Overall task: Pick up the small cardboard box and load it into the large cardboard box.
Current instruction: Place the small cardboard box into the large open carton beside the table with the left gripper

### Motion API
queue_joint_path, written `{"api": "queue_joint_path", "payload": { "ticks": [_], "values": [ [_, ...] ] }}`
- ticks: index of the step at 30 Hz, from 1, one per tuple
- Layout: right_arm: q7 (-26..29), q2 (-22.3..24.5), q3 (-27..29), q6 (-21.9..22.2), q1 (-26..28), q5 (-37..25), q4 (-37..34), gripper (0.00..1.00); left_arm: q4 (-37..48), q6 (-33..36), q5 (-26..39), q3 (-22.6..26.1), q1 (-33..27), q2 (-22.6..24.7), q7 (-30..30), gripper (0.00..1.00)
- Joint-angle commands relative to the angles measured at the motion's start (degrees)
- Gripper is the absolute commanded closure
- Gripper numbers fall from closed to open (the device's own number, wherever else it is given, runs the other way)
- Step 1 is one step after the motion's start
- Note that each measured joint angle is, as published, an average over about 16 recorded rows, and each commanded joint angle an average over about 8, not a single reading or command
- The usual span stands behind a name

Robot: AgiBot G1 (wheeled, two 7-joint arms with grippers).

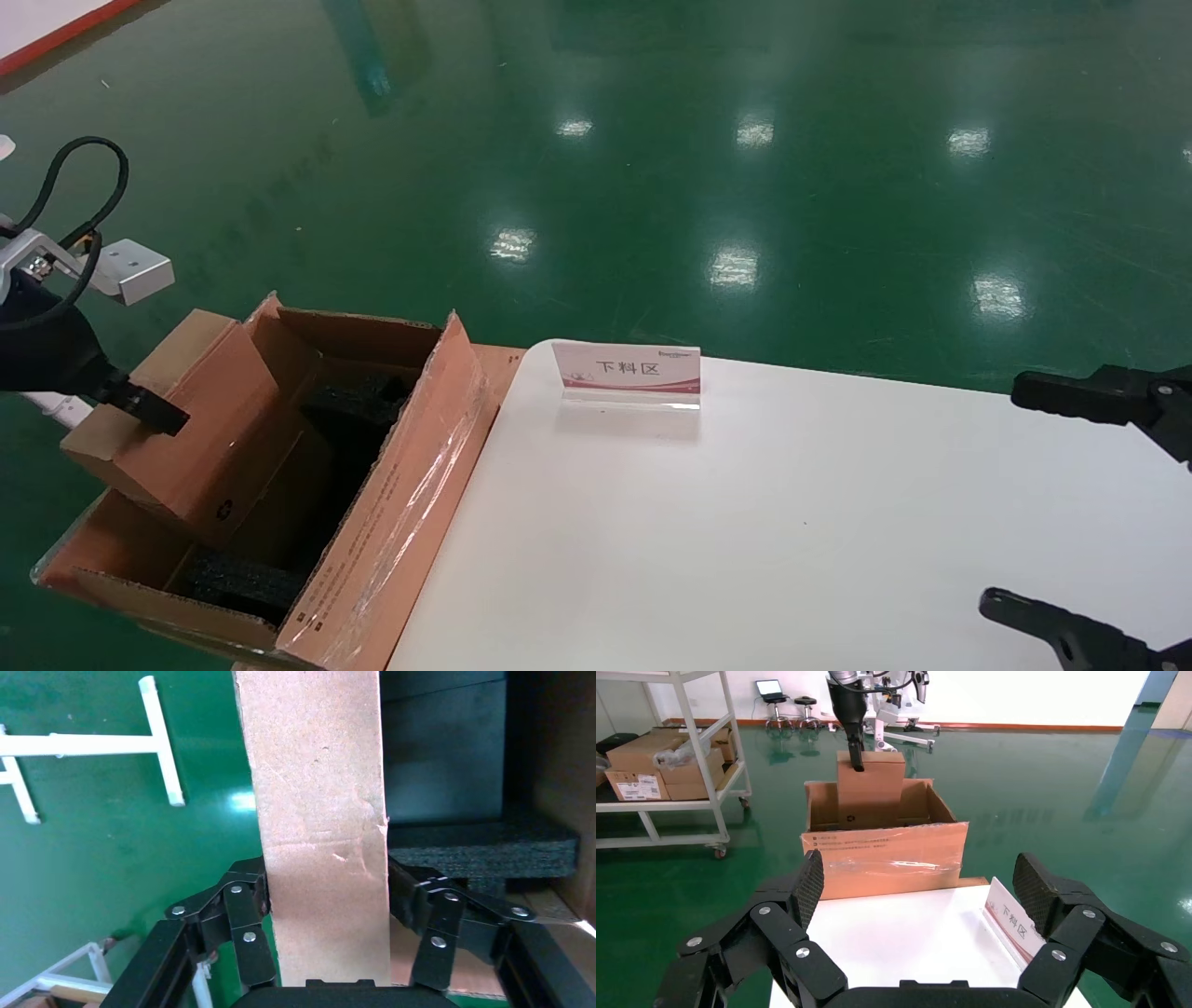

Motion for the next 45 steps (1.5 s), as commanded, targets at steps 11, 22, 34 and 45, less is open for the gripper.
{"api": "queue_joint_path", "payload": {
  "ticks": [11,22,34,45],
  "values": [
    [0.0,0.0,0.0,0.0,0.0,0.0,0.0,0.0,-0.5,-2.3,0.5,0.5,2.4,-0.2,-1.2,1.0],
    [0.0,0.0,-0.1,0.0,0.0,0.1,0.0,0.0,-0.2,-4.3,0.9,1.3,5.9,0.0,-2.2,1.0],
    [-0.1,0.0,-0.1,0.0,0.0,0.1,0.0,0.0,2.3,-6.4,0.4,1.3,8.7,1.0,-2.8,1.0],
    [-0.1,0.1,-0.1,0.1,0.0,0.1,0.0,0.0,4.8,-8.1,-0.1,0.6,9.7,2.4,-2.3,1.0]
  ]
}}
